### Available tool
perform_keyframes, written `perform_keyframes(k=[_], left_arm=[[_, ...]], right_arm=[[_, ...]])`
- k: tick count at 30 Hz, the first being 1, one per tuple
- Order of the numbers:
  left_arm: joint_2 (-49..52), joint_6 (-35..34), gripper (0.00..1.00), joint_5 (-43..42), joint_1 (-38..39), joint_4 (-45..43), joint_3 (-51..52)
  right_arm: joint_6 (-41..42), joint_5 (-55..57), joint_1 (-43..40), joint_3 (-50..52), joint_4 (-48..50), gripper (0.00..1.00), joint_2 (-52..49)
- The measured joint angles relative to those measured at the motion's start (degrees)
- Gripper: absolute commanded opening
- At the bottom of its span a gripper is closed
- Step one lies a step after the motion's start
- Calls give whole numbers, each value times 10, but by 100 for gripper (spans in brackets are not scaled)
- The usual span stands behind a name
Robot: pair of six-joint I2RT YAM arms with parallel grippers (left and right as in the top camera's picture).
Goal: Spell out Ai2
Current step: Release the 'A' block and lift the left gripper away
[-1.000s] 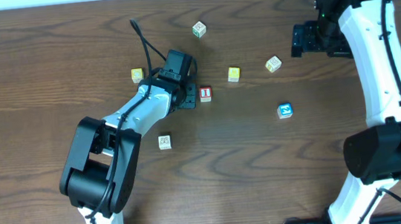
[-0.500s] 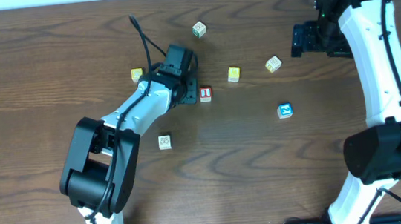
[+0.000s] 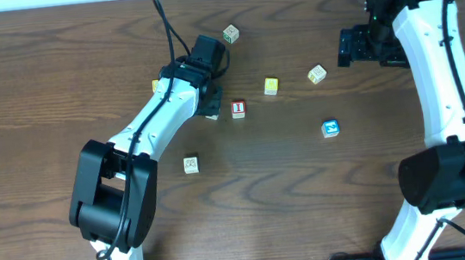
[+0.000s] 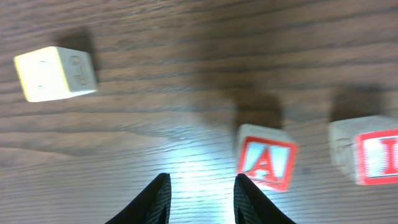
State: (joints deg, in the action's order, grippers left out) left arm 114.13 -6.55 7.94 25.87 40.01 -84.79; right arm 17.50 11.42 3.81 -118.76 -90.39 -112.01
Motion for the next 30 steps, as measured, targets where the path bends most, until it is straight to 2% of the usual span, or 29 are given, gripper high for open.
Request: perform_keyframes(k=[5,11,30], left_arm=[[0,27,34,41,-9,-8,1],[0,37,34,42,-30,-69,47],[8,31,35,-72,-33,-115,73]], right_arm=[[0,0,0,0,-4,99,0],[0,0,0,0,-6,99,0],[0,0,0,0,-9,99,0]])
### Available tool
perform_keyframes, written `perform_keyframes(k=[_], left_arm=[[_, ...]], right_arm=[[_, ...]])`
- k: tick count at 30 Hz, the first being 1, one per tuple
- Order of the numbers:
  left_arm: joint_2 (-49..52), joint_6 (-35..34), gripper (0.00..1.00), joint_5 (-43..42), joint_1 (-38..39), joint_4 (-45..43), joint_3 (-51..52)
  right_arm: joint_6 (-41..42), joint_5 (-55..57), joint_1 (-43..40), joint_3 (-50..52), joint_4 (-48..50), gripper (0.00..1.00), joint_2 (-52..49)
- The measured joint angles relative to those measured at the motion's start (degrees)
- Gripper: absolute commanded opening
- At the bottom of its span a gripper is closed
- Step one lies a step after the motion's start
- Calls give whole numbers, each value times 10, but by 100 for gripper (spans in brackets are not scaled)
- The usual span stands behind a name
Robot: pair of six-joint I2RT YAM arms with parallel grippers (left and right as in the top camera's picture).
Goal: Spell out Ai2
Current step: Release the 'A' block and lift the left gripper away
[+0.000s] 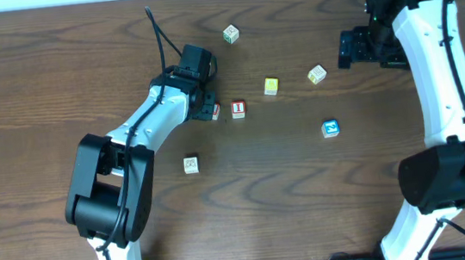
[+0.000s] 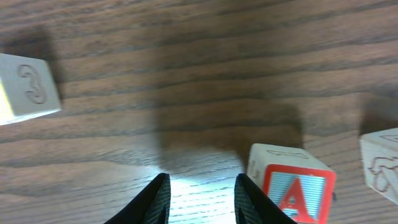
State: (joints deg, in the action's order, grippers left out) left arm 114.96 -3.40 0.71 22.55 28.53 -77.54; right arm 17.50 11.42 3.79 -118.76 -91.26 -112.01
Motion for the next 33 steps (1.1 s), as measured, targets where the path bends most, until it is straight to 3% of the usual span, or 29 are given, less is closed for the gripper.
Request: perform_keyframes(k=[33], left_arm=[[0,-64,38,-74,0,13,0]], right_arm=[[0,0,0,0,2,99,0]])
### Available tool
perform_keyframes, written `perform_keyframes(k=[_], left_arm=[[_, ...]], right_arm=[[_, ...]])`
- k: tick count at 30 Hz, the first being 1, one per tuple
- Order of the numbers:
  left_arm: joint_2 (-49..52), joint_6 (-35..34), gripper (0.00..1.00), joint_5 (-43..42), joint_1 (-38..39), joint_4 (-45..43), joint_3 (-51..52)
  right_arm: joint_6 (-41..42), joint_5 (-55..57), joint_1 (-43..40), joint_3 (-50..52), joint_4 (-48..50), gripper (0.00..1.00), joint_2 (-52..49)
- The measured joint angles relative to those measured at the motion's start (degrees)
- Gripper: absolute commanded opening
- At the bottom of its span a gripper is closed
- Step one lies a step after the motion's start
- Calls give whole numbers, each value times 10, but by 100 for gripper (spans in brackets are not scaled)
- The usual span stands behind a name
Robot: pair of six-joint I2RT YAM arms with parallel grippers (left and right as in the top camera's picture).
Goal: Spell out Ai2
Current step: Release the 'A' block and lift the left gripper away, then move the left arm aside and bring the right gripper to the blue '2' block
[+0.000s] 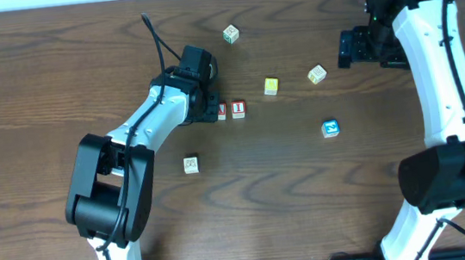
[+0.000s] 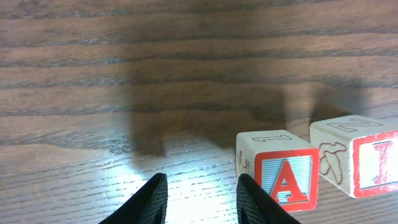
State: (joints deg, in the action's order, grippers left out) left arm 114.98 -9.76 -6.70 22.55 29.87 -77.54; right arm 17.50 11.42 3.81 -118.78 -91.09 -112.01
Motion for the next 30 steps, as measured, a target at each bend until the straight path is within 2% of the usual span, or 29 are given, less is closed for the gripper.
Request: perform_keyframes(k=[30], left_arm=[[0,-53,38,-45,0,-17,0]], right_arm=[[0,0,0,0,0,99,0]])
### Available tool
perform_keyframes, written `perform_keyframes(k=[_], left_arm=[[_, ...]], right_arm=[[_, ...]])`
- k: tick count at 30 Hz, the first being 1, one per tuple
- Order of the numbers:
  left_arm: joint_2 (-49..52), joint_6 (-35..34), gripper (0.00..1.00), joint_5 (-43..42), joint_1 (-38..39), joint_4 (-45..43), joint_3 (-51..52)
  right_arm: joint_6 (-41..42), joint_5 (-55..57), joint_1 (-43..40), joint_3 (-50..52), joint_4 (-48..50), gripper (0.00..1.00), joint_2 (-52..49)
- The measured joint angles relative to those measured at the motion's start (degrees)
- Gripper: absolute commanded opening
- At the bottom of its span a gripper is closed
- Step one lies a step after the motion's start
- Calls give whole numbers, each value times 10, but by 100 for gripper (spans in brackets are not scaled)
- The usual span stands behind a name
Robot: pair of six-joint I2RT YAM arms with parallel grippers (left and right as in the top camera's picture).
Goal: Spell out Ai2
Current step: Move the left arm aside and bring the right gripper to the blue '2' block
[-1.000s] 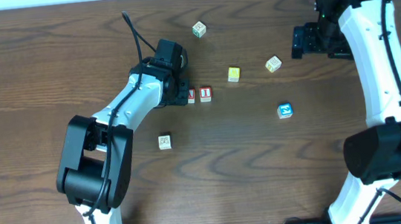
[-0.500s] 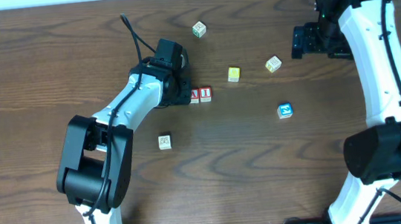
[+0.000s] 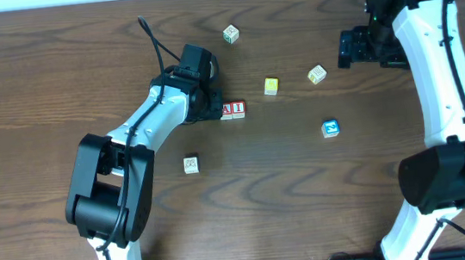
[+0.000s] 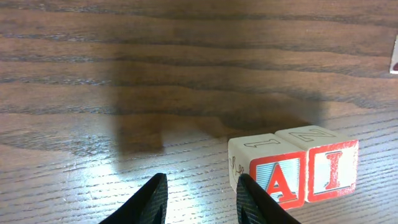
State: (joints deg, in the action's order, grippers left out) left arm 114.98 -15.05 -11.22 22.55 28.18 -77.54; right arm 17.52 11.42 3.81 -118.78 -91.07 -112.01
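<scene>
The red "A" block and the red "I" block stand side by side, touching, and read "AI" near mid-table. My left gripper is open just left of the A block with only bare wood between its fingers; its right finger is close against the A block's left side. A blue block, its character too small to read, lies apart to the right. My right gripper hangs far right, its jaws unclear.
Loose blocks lie at the back, right of the pair, and toward the front left. My left arm stretches across the table's left half. A block's edge peeks in at the left wrist view's right border.
The A block had a small gap to the I block; now the two touch. My left gripper sits slightly further right, still open.
At first the A block stood well apart from the I block, right of my open left fingers. A second later the gripper was further left, with the A beside its right finger. Then the A was nearly at the I, and now it touches it.
</scene>
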Motion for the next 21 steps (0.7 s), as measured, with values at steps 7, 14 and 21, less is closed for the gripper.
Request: perform_keyframes(k=[7,14,21], left_arm=[[0,-13,37,1,0,-2,0],[0,-5,40,64,-5,22,0],[-37,42,86,89,-59,135,-29]], right_arm=[[0,0,0,0,0,99,0],[0,-1,0,0,0,99,0],[-10,-15,3,1,-3,99,35]])
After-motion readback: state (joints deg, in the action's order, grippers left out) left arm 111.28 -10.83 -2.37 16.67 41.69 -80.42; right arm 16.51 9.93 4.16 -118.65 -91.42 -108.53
